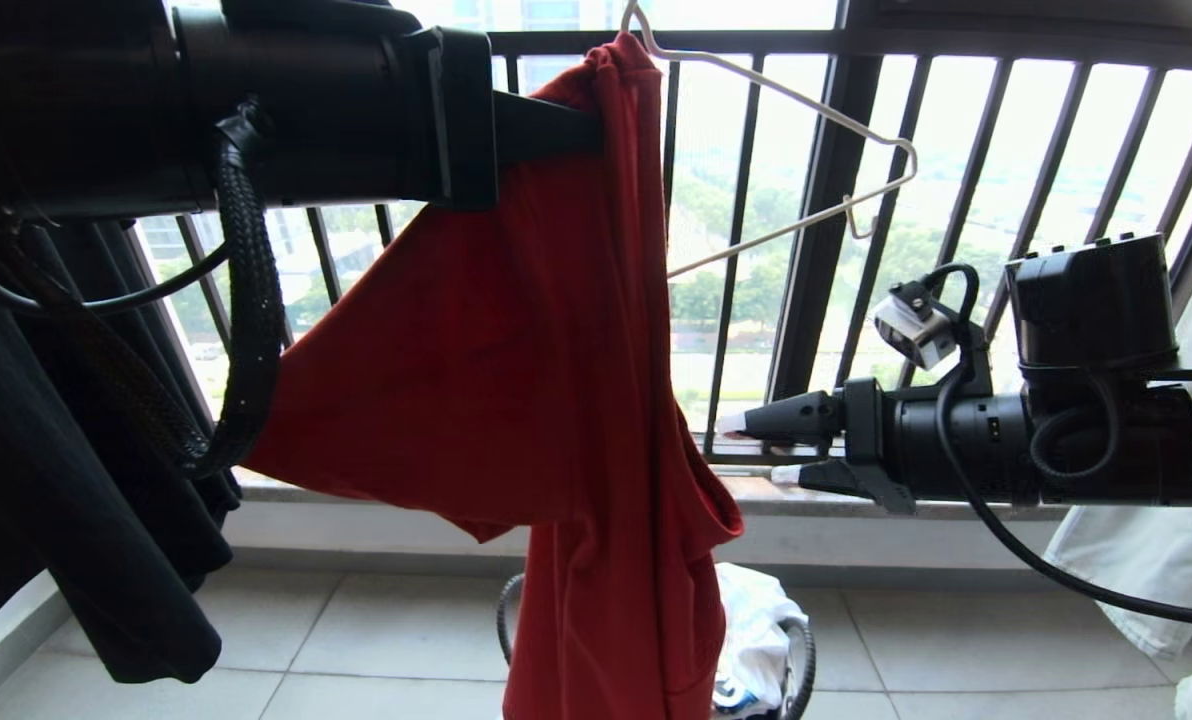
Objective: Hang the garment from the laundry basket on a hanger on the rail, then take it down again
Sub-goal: Hang the clothes on the clothes rack
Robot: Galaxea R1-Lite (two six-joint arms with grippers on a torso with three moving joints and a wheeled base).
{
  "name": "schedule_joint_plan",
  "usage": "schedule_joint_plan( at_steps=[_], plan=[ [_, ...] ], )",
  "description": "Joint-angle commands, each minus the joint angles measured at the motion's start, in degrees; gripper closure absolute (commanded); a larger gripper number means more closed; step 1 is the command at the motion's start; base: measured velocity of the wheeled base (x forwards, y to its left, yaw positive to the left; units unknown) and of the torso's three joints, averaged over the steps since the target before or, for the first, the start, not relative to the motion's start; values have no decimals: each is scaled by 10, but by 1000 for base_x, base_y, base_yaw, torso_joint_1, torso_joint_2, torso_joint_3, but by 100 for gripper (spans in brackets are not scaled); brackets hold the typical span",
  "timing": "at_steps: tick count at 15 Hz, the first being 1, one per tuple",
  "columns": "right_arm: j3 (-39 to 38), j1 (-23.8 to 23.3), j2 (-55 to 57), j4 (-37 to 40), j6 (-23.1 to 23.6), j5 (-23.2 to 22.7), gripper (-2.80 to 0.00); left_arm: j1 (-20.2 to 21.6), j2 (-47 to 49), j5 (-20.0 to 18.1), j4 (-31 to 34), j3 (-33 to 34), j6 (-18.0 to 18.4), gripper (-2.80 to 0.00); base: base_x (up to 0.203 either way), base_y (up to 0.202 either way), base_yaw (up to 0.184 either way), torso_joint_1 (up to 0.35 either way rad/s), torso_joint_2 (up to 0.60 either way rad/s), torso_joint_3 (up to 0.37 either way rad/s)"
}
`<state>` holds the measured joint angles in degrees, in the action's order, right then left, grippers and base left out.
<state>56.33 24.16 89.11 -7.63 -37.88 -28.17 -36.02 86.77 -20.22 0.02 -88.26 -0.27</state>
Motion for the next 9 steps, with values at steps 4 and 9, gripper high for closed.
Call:
schedule_joint_plan(
  at_steps=[4,9],
  plan=[
    [-5,1,-15,2,18,-2,-280,2,4,1,1,-2,0,0,0,0,0,0,0,0],
    [-17,6,-29,4,42,-11,-280,3,9,1,1,-8,0,0,0,0,0,0,0,0]
  ],
)
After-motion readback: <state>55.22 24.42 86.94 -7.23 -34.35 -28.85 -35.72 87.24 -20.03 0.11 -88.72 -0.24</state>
